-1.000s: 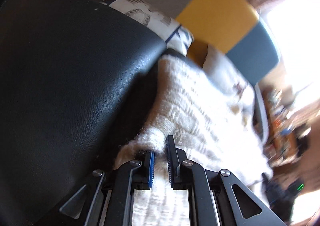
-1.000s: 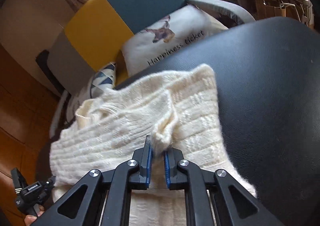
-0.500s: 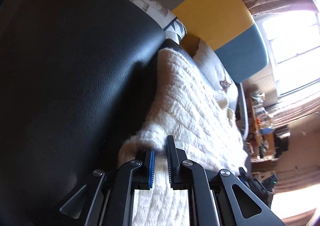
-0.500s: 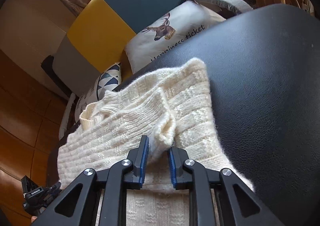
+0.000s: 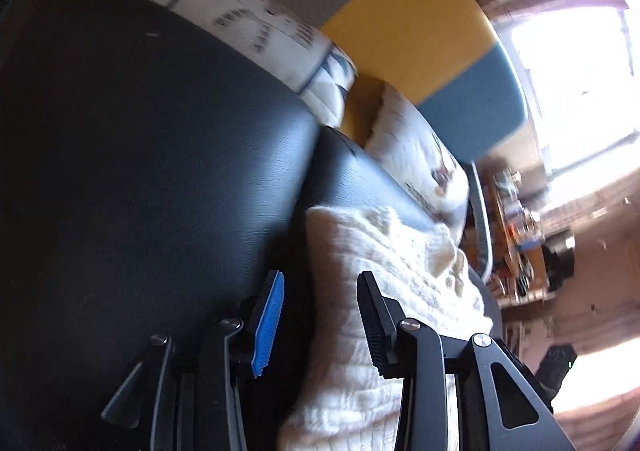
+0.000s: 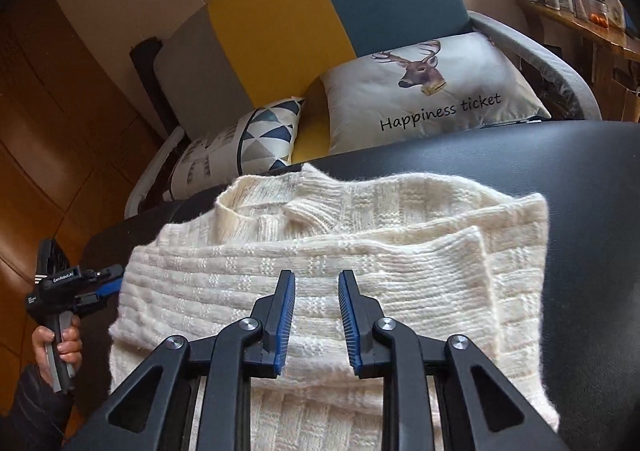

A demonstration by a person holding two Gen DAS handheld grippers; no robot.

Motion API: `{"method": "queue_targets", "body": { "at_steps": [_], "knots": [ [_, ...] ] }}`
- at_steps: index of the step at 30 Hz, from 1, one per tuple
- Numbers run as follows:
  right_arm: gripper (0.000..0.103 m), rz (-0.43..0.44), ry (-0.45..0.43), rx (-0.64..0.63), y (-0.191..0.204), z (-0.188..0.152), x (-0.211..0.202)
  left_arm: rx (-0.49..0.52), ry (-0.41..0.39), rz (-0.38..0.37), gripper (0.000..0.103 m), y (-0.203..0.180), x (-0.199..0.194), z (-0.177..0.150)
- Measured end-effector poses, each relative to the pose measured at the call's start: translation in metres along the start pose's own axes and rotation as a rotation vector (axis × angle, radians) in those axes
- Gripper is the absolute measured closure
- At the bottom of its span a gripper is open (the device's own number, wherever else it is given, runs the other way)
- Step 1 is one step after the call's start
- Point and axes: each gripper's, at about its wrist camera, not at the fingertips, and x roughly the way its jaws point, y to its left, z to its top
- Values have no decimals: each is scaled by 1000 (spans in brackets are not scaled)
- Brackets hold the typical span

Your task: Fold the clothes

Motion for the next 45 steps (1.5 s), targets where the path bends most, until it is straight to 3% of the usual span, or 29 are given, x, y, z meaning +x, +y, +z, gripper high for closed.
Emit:
{"method": "queue_targets", "body": {
  "at_steps": [6, 7, 8, 9, 11, 13, 16, 19, 23, 27, 30, 33, 36, 40, 43, 45],
  "knots": [
    [80, -11, 45, -47, 12, 0, 25, 14, 30, -19, 63, -9, 31, 16],
    [80, -44, 56, -64, 12, -2, 28, 36, 25, -6, 69, -11, 32, 16],
    [80, -78, 67, -81, 12, -3, 31, 67, 13, 11, 90, -16, 34, 18],
    [81, -113, 79, -97, 12, -6, 34, 103, -19, 33, 91, -24, 32, 17],
    [83, -134, 74, -98, 4, -15, 37, 238, -124, 94, 92, -42, 11, 4],
    [84, -112, 54, -65, -3, -20, 37, 407, -182, 240, 92, -64, 12, -8],
    [84, -115, 42, -69, -3, -22, 37, 483, -108, 396, 91, -59, 47, -14],
    [84, -120, 35, -76, -2, -22, 37, 409, -110, 341, 88, -57, 41, -7],
    [84, -99, 23, -43, -5, -23, 37, 281, -148, 286, 84, -48, 4, -4],
    [83, -100, 7, -31, -6, -23, 37, 271, -135, 119, 79, -48, -32, -40],
    [83, -102, 4, -28, -6, -24, 37, 366, -100, 132, 79, -63, -26, -65],
    [83, -94, 3, -23, -7, -24, 36, 464, -32, 271, 81, -68, 4, -85],
    [84, -85, 7, -14, -9, -23, 36, 492, -65, 292, 81, -59, 5, -95],
    [82, -52, 32, 24, -9, -16, 23, 425, -62, 301, 81, -62, -7, -90],
    [78, 28, 21, 87, -22, -33, -16, 343, -90, 239, 77, -63, -32, -97],
    [77, 55, 41, 131, -39, -59, -45, 296, -102, 195, 58, -58, -52, -110]
  ]
}}
